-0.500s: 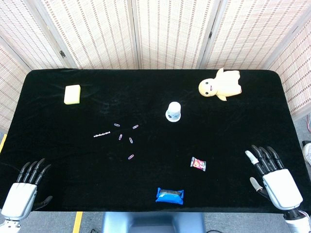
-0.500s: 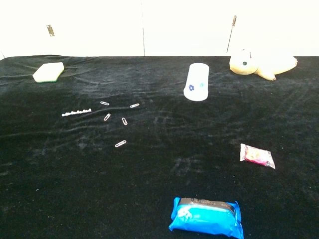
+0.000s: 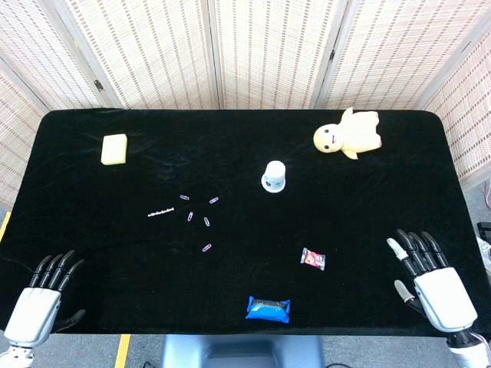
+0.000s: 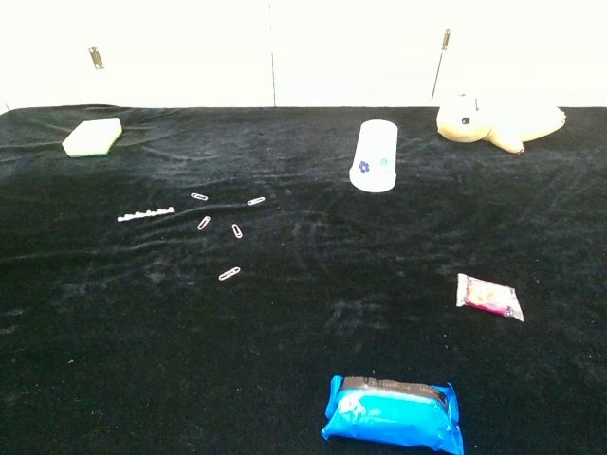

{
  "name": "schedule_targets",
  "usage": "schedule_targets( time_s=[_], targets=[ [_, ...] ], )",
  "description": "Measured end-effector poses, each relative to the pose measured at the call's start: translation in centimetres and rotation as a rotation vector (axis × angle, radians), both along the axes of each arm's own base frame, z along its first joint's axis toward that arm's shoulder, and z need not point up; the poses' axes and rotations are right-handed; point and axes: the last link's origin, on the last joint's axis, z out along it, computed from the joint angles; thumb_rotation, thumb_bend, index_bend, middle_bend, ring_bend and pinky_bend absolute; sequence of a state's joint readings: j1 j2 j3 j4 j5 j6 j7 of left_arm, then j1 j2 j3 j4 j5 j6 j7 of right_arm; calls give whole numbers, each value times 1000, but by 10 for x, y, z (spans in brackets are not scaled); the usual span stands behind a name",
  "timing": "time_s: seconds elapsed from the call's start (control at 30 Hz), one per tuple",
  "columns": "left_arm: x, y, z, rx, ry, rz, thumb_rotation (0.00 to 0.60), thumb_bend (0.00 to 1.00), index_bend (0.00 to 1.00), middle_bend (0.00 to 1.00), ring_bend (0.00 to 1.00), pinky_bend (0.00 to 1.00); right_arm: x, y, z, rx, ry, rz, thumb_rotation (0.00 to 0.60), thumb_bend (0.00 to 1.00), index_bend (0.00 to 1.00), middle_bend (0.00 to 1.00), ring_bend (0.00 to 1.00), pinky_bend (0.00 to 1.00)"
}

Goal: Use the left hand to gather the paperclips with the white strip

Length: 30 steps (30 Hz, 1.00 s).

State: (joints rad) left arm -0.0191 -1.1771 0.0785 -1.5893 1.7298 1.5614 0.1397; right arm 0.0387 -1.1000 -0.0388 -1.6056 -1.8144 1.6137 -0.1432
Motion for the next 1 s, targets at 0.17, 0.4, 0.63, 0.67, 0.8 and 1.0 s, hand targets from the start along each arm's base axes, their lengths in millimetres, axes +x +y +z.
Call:
schedule_targets(
  time_s=[0.17, 0.4, 0.63, 0.67, 0.8, 1.0],
  targets=[
    [4, 13, -1, -21, -2, 9, 600, 104, 139, 172, 77, 73, -2, -15, -8, 50, 11, -27, 600, 358, 0, 0, 0, 0],
    [26, 53, -4, -36, 4, -79, 600, 118, 189, 651, 636, 673, 0, -27, -10, 58, 3, -23, 600, 358, 0, 0, 0, 0],
    [41, 96, -10, 29, -24, -113, 600, 236, 406, 997, 990, 989, 2, -26, -2, 12, -49, 14, 600, 358, 0, 0, 0, 0],
    [43, 101, -13, 39, -37, -124, 600, 245, 425, 1000, 1000, 1000, 2, -26, -2, 10, -57, 19, 600, 358, 0, 0, 0, 0],
    [46, 121, -24, 38, -62, -132, 600, 241, 487, 1000, 1000, 1000, 4, -29, 0, 7, -89, 45, 600, 359, 0, 0, 0, 0],
    [48, 146, -37, -1, -101, -9, 600, 250, 504, 1000, 1000, 1000, 2, -39, 7, 8, -155, 55, 600, 358, 0, 0, 0, 0]
  ],
)
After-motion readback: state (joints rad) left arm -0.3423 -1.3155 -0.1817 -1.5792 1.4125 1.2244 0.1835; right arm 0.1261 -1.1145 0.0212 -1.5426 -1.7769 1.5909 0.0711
